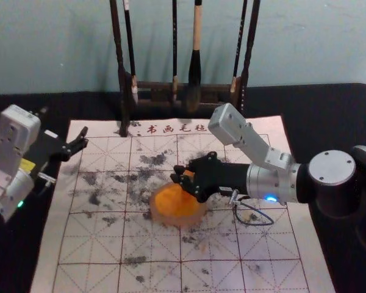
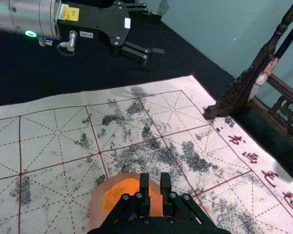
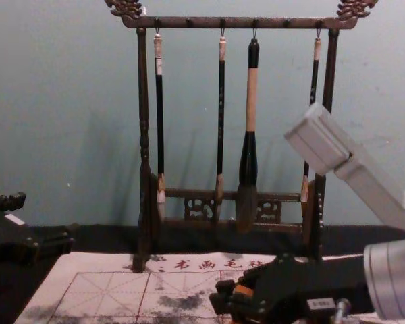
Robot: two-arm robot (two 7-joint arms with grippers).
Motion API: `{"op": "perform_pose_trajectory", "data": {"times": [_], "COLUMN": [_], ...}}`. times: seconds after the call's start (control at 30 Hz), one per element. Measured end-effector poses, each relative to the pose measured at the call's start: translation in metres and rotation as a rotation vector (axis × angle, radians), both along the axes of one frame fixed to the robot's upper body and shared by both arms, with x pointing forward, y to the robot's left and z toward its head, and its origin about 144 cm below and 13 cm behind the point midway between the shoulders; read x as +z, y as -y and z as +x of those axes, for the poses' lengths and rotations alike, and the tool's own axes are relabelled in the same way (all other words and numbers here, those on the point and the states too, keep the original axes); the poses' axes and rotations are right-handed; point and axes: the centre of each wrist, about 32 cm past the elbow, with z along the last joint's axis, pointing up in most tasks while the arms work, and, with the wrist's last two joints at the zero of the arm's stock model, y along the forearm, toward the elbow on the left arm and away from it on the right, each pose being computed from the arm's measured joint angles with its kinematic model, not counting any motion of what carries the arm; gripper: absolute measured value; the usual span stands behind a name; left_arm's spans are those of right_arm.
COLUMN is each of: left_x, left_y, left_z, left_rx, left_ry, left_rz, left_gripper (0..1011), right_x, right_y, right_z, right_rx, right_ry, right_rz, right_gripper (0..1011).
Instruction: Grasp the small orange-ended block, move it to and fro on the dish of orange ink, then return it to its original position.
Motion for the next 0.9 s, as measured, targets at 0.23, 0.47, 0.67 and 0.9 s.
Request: {"op": "perform_pose_trajectory", "data": {"times": [0.23,0.47,0.67,0.9], "left_x": [0.000,0.000,0.000,0.000], "left_y": [0.000,0.000,0.000,0.000], "left_z": [0.000,0.000,0.000,0.000], "left_rx": [0.000,0.000,0.000,0.000], "left_ry": [0.000,0.000,0.000,0.000], "left_rz": [0.000,0.000,0.000,0.000], "left_gripper": [1001,1002,1001,1001], "right_x": [-0.002,-0.002,-0.002,-0.003], "right_y": [0.003,0.004,0.001,-0.005], "right_z": [-0.003,-0.008,-0.011,-0.011], "right_rx": [0.005,0.020,0.035,0.046], "right_ry": [-0.005,-0.013,-0.019,-0.025], "right_rz": [-0.005,-0.001,0.002,0.005], "right_gripper": [111,111,111,111]}}
